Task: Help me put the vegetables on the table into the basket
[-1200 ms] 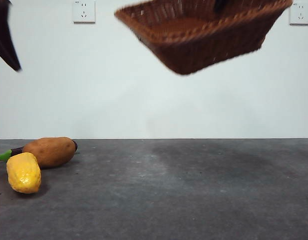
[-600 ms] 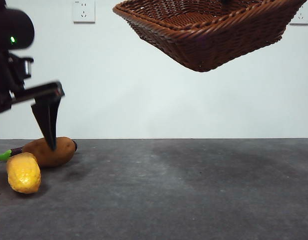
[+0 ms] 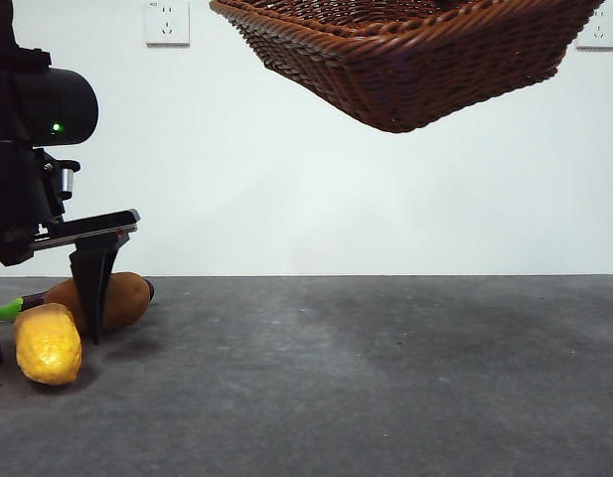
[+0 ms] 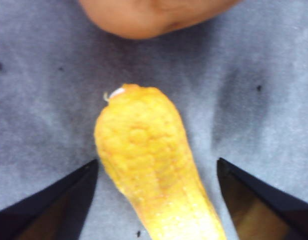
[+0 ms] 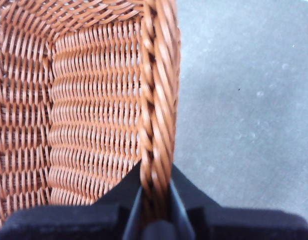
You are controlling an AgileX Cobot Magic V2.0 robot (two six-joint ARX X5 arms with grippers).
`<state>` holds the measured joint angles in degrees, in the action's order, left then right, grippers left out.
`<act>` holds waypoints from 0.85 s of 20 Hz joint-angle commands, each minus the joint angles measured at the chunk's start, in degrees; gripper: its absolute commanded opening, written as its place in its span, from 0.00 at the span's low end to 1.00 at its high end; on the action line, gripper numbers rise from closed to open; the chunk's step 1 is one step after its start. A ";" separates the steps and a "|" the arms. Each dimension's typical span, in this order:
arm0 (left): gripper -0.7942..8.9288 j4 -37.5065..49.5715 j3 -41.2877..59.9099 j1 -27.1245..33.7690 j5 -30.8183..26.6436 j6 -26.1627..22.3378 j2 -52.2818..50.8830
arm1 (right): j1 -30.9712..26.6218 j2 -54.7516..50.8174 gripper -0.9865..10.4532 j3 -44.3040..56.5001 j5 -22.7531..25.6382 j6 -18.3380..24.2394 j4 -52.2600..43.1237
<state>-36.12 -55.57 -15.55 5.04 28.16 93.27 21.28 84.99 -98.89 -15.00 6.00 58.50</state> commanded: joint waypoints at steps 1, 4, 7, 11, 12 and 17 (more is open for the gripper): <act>0.19 0.33 0.68 -0.66 0.92 0.72 1.46 | 0.04 -0.17 0.08 0.15 -0.63 0.13 -0.79; 0.07 1.46 0.68 -1.01 0.96 0.68 1.44 | 0.04 -0.17 0.08 0.15 -0.66 0.31 -0.50; 0.07 1.75 0.68 -1.49 1.01 -0.92 0.85 | 0.04 -0.13 0.08 0.15 -0.63 0.28 -0.24; 0.07 2.19 0.68 -1.46 1.03 -7.30 -6.12 | 0.04 -0.07 0.08 0.17 -0.61 0.00 0.39; 0.07 2.12 0.68 -1.46 1.16 -9.03 -8.98 | 0.04 0.00 0.08 0.17 -0.59 -0.13 0.68; 0.07 -0.52 0.68 -1.64 1.77 -15.50 -29.51 | 0.04 1.01 0.08 3.43 -0.42 -2.03 0.48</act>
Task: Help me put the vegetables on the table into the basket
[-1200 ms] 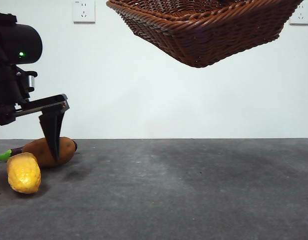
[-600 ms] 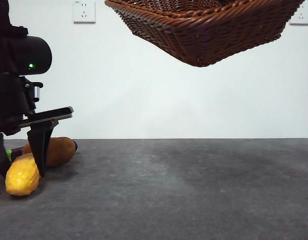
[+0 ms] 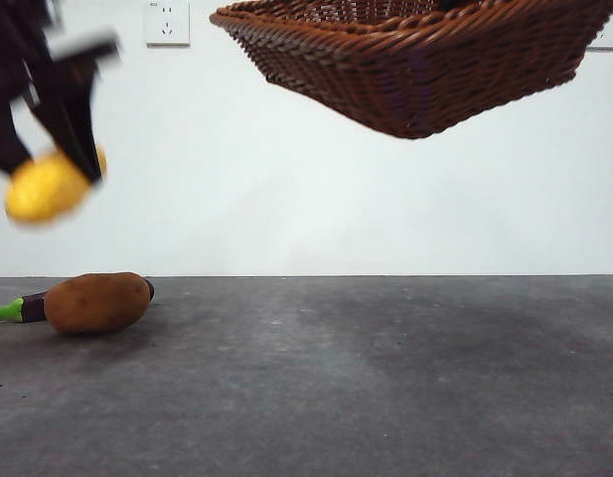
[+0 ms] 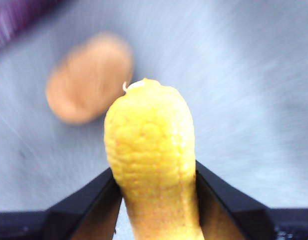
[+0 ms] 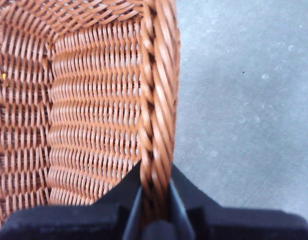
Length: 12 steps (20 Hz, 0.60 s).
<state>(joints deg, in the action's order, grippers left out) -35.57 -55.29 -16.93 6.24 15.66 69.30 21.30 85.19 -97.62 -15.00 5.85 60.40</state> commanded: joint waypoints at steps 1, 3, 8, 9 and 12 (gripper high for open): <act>0.07 -1.81 0.39 -0.33 2.10 -3.76 -9.51 | 0.02 0.81 0.08 4.37 -0.44 -2.95 -2.82; 0.07 -4.20 0.39 -0.68 5.22 -4.90 -16.98 | 0.02 0.81 0.08 10.25 -0.85 -5.38 -7.13; 0.07 -11.15 0.39 -5.03 6.21 -5.73 -28.63 | 0.15 0.81 0.08 23.69 -5.16 -12.55 -19.23; 0.07 -11.15 0.39 -6.38 6.25 -4.98 -29.16 | 0.50 0.83 0.08 25.40 -5.16 -13.86 -20.90; 0.07 -9.31 0.44 -11.08 6.16 -3.63 -27.65 | 2.27 0.83 0.08 28.50 -5.18 -16.17 -23.34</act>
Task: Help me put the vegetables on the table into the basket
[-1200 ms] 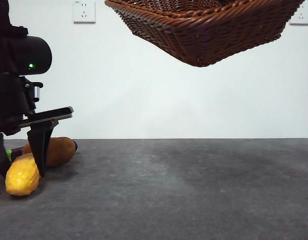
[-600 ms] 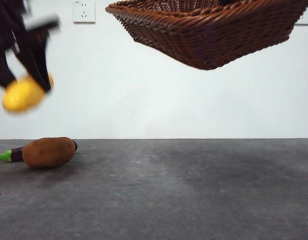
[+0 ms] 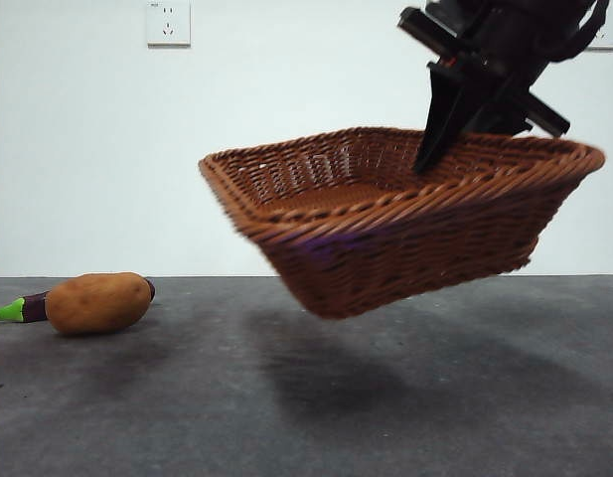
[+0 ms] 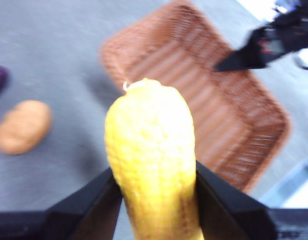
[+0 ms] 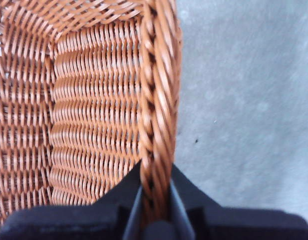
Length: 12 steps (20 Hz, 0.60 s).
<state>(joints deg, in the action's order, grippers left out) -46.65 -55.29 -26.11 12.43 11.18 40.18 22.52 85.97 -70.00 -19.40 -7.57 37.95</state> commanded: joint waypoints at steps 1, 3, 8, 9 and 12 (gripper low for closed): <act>0.07 3.54 0.44 -3.58 0.00 1.36 2.86 | 2.05 0.09 0.08 0.96 -0.74 -2.78 -0.90; 0.07 9.99 0.44 -8.13 -0.02 2.71 8.17 | 4.92 0.09 0.08 0.96 -0.74 -4.42 -2.64; 0.07 23.19 0.44 -17.49 -3.37 8.13 26.12 | 7.85 0.09 0.08 0.96 -0.42 -6.40 -4.72; 0.07 23.56 0.44 -18.14 -4.20 8.28 29.35 | 7.85 0.09 0.08 0.96 0.15 -6.38 -4.52; 0.07 24.96 0.44 -19.28 -4.52 9.11 36.74 | 7.85 0.09 0.08 0.96 0.59 -6.34 -4.48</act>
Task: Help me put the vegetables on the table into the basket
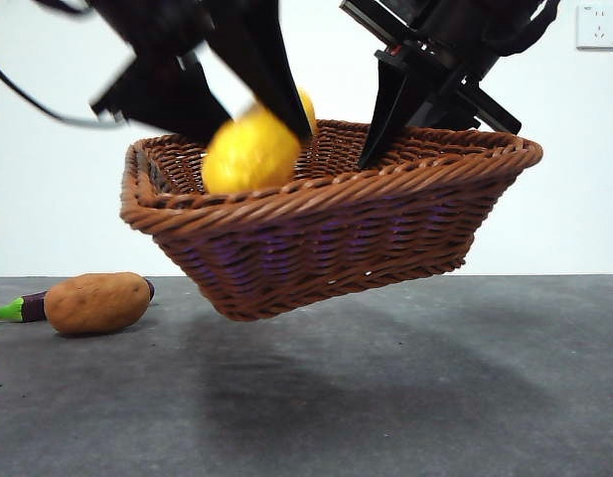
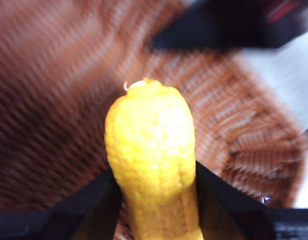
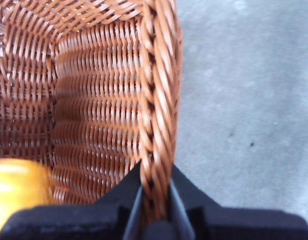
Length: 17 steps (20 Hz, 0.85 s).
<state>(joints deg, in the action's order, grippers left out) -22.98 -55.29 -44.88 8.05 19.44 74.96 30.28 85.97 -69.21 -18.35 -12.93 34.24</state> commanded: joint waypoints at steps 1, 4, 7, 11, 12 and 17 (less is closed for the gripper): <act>0.08 1.73 0.44 -0.79 0.15 1.64 3.52 | 0.09 0.09 0.08 0.17 -0.46 -0.96 -0.79; 0.29 1.57 0.44 -0.96 1.42 1.79 4.66 | 0.09 0.09 0.08 0.17 -0.24 -0.94 -0.98; 0.66 1.44 0.44 -0.94 3.91 1.42 4.66 | 0.09 0.09 0.08 0.17 -0.26 -0.76 -0.94; 0.66 1.16 0.37 -0.94 5.90 -0.24 4.07 | 0.07 0.09 0.08 0.17 -0.17 -0.46 -0.52; 0.66 0.79 0.33 -0.90 5.88 -0.24 3.19 | 0.04 0.09 0.08 0.15 0.00 -0.31 -0.20; 0.66 -4.33 -0.57 1.27 4.31 -5.27 -7.48 | -0.20 0.04 0.08 0.15 0.79 0.63 0.24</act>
<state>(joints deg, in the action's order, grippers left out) -27.66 -55.66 -43.75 12.29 16.23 67.42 30.02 85.97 -69.21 -17.12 -12.40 35.14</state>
